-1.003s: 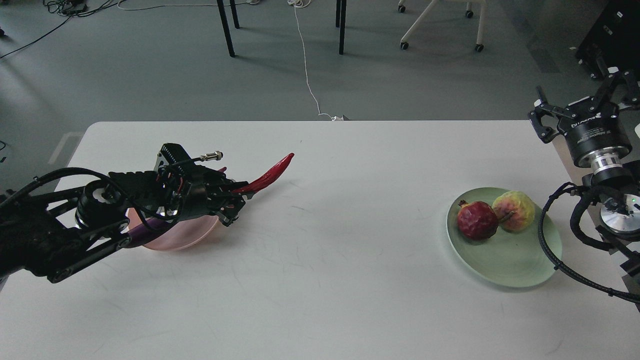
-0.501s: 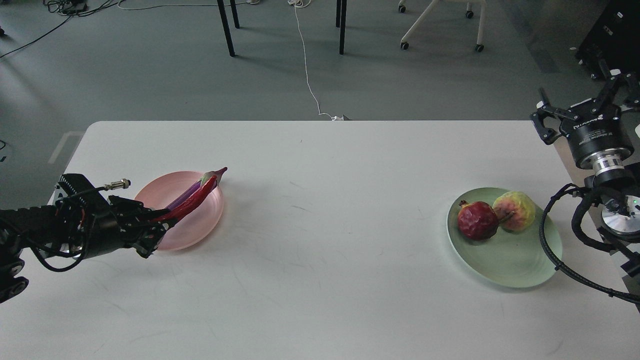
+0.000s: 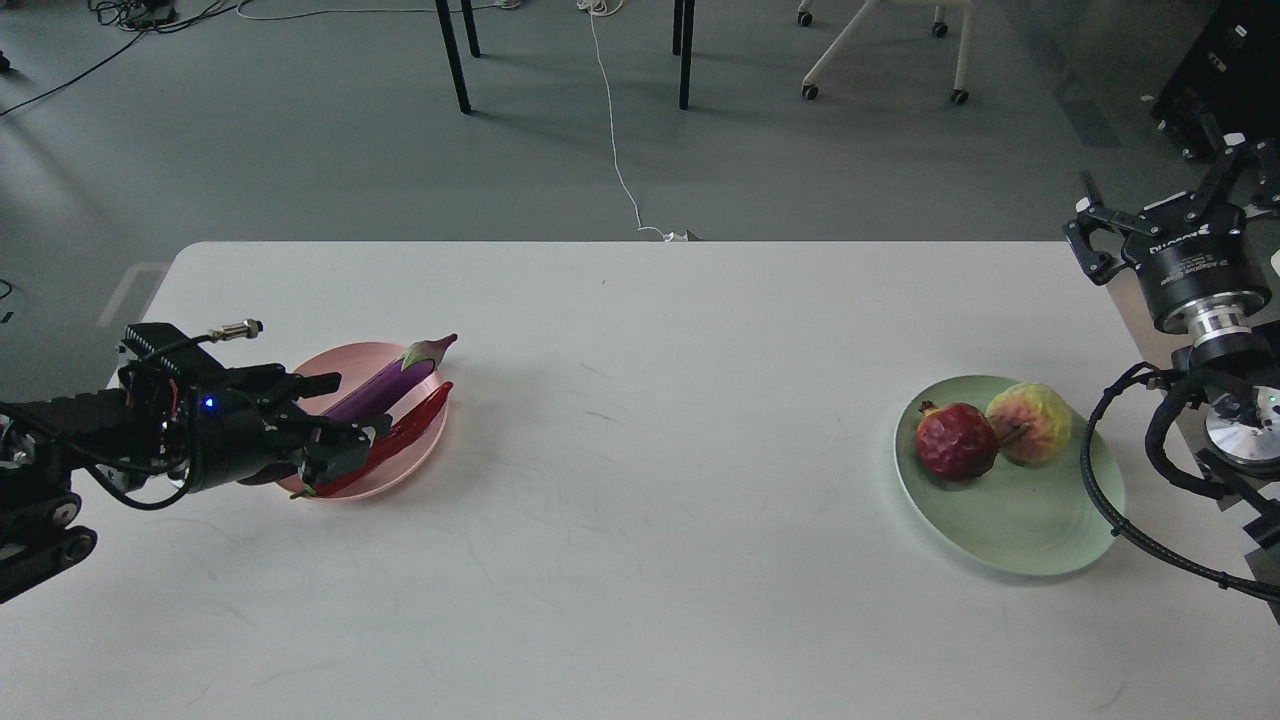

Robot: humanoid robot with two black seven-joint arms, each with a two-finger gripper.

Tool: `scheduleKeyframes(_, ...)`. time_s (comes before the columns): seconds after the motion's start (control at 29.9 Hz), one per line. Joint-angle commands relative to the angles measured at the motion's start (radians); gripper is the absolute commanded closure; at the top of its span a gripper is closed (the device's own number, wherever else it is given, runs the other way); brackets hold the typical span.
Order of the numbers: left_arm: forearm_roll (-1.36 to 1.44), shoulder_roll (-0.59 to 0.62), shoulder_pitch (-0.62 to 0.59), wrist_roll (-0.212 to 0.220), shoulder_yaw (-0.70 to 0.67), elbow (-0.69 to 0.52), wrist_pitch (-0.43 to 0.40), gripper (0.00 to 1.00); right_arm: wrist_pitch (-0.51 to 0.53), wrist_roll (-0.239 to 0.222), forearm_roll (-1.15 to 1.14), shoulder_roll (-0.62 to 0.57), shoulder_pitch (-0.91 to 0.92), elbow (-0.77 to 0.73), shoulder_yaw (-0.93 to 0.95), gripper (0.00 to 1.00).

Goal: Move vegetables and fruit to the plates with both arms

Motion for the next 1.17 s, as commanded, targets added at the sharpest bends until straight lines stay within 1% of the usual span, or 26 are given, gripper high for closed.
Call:
scheduleKeyframes(0.0,-0.339,-0.023,-0.009,0.0,-0.09,0.025,-0.009,0.02,-0.004,-0.002,-0.001,0.0,0.021,-0.024,0.0,0.01)
scheduleKeyframes(0.1,-0.563,-0.057,-0.055,0.0,-0.101,0.058,-0.009,0.02,-0.009,-0.011,-0.001,-0.011,0.041,-0.029,0.0,0.01)
scheduleKeyframes(0.2,-0.741,-0.138,-0.104,-0.003,-0.11,0.124,-0.007,0.02,-0.021,-0.009,0.001,-0.012,0.075,-0.056,0.0,0.01)
scheduleKeyframes(0.23,-0.808,-0.172,-0.121,-0.006,-0.124,0.15,-0.007,0.02,-0.018,0.001,0.001,0.0,0.088,-0.071,0.005,0.01)
scheduleKeyframes(0.37,-1.081,-0.267,-0.133,-0.004,-0.222,0.256,-0.024,0.02,-0.007,-0.005,0.001,0.001,0.098,-0.078,0.029,0.01)
scheduleKeyframes(0.5,-1.354,-0.365,-0.135,-0.001,-0.322,0.422,-0.153,0.02,-0.009,-0.02,0.001,0.02,0.116,-0.076,0.031,0.01)
scheduleKeyframes(0.57,-1.446,-0.426,-0.136,0.0,-0.363,0.512,-0.211,0.02,-0.018,-0.043,0.001,0.04,0.128,-0.084,0.034,0.01)
scheduleKeyframes(0.7,-1.588,-0.502,-0.135,0.003,-0.451,0.646,-0.294,0.02,-0.021,-0.06,0.007,0.09,0.136,-0.087,0.092,0.01)
scheduleKeyframes(0.77,-1.651,-0.522,-0.135,0.006,-0.485,0.683,-0.313,0.02,-0.02,-0.084,0.008,0.116,0.131,-0.104,0.118,0.01)
scheduleKeyframes(0.84,-1.7,-0.537,-0.136,0.029,-0.502,0.707,-0.319,0.02,-0.012,-0.129,0.008,0.15,0.133,-0.156,0.136,0.01)
scheduleKeyframes(0.87,-1.717,-0.54,-0.136,0.041,-0.503,0.709,-0.319,0.02,-0.011,-0.143,0.008,0.167,0.136,-0.179,0.141,0.01)
scheduleKeyframes(0.97,-1.748,-0.545,-0.135,0.052,-0.503,0.709,-0.319,0.02,-0.006,-0.157,0.004,0.196,0.157,-0.24,0.137,0.01)
scheduleKeyframes(1.14,-1.748,-0.545,-0.135,0.04,-0.502,0.707,-0.317,0.02,-0.004,-0.155,0.001,0.199,0.171,-0.251,0.134,0.01)
